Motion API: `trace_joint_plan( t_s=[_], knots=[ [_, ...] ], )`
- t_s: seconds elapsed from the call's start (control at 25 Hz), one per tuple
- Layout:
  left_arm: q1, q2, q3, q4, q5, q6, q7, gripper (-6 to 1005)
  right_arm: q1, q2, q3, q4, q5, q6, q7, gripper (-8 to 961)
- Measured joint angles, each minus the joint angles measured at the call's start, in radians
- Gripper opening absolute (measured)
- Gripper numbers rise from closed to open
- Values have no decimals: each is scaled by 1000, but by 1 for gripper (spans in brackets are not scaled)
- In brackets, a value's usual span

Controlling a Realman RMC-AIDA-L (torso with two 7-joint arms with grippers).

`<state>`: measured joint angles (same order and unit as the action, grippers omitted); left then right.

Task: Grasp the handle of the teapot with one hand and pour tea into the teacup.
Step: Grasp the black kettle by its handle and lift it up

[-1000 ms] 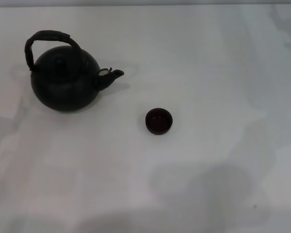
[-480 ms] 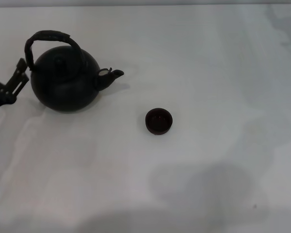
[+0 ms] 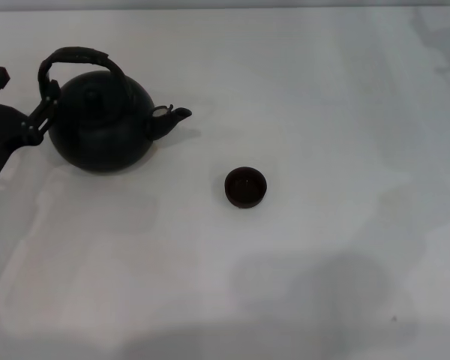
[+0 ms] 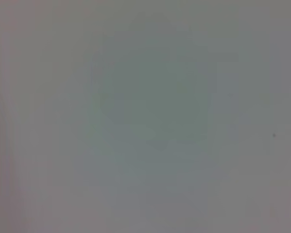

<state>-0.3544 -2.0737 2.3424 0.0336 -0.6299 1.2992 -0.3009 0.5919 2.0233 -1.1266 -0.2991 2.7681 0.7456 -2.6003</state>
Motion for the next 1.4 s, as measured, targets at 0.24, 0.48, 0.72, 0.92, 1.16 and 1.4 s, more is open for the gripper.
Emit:
trace_joint_plan(
  t_s=[0.24,0.48,0.72,0.92,1.16,1.4],
  knots=[
    [-19,-1,0,1,-1,-44,2,796,7,0,-1,0,-1,0,0,856],
    [-24,-4,-6,11,-6,-62,41,779,7,0,-1,0,-1,0,0,856],
    [-28,-3,0,14,-4,-63,43,500,6,1,-1,0,-1,0,0,856],
    [-29,-3,-5,14,-5,-63,43,268,6,1,-1,0,-1,0,0,856],
    [-34,1,-7,14,-7,-41,43,163,6,2,-1,1,-1,-2,0,856],
    [-62,6,-2,7,-2,42,43,94,6,2,-1,2,-1,-3,0,856]
  ],
)
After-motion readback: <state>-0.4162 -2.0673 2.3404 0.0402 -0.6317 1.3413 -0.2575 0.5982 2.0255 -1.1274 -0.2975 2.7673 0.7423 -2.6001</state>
